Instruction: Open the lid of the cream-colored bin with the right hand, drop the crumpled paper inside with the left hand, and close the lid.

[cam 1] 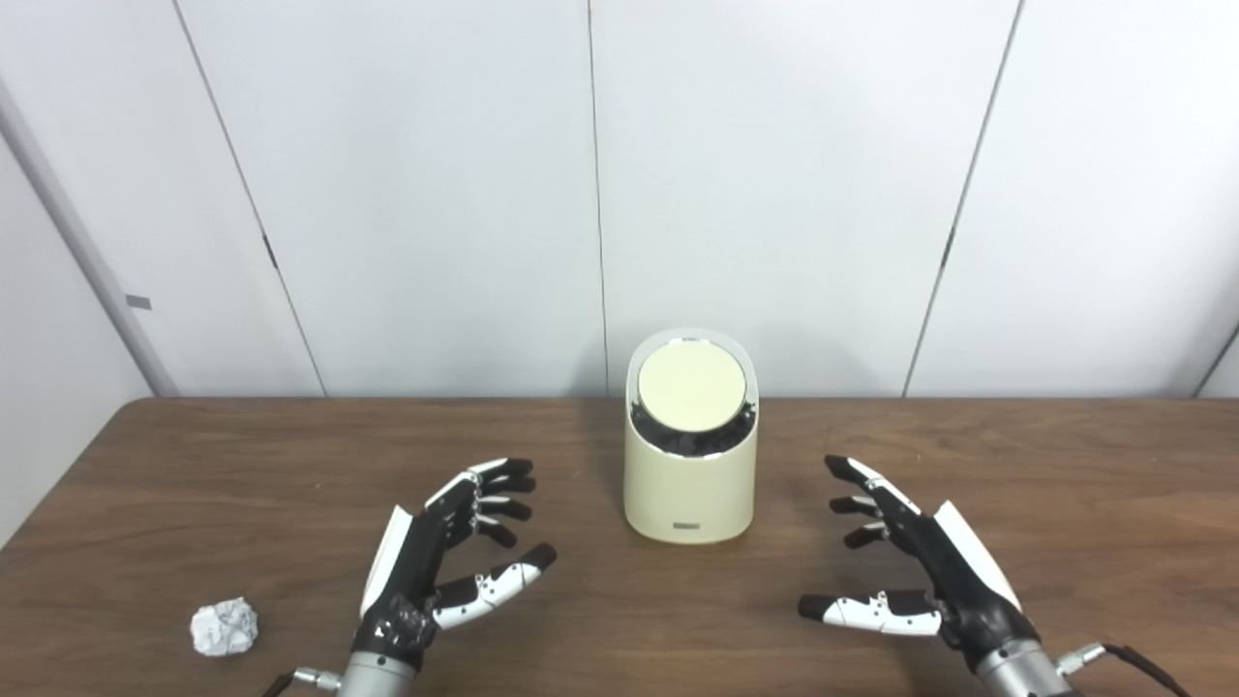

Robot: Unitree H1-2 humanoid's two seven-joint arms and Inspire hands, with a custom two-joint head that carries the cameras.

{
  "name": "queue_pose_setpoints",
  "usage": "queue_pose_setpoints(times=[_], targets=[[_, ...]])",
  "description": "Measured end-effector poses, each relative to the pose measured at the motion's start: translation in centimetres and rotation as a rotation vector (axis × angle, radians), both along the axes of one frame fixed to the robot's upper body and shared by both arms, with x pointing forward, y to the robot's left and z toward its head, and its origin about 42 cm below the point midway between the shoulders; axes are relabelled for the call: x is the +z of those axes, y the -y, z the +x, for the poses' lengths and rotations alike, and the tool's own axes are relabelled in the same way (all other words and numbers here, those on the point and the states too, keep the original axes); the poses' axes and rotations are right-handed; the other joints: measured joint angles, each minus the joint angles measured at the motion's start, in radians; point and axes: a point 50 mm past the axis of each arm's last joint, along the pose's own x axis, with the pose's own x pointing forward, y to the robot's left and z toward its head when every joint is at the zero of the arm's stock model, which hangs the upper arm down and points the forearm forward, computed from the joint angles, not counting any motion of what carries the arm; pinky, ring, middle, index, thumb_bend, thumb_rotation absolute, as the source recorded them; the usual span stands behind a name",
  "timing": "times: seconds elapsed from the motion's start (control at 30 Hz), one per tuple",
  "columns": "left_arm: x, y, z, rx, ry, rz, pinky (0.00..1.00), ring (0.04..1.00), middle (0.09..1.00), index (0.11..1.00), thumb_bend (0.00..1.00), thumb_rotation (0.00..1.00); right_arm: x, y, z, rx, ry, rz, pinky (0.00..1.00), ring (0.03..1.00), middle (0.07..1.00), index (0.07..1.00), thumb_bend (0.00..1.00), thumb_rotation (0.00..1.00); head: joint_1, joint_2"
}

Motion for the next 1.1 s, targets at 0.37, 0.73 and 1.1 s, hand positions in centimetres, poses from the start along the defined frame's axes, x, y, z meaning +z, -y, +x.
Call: queue_pose_setpoints(times=[0.37,0.73,1.1], targets=[[0.0,0.0,0.0,0.0,0.0,0.001,0.54,0.65,0.735,0.768,0.64,0.16,0.5,-1.3,0.6,-0.013,0.026,0.037,0.76,0.853,0.919,0.923,0.77,0.33,-0.011,-0.003],[0.0,0.0,0.0,-0.003,0.0,0.0,0.55,0.659,0.74,0.771,0.65,0.17,4.6,-2.1,4.3,-0.058,0.133,0.002,0.72,0.853,0.912,0.927,0.82,0.43,-0.012,-0.005],[0.0,0.1,0.0,-0.003,0.0,0.0,0.55,0.657,0.739,0.768,0.64,0.16,7.1,-3.6,6.9,-0.093,0.131,0.009,0.72,0.881,0.927,0.943,0.83,0.39,-0.015,-0.005]])
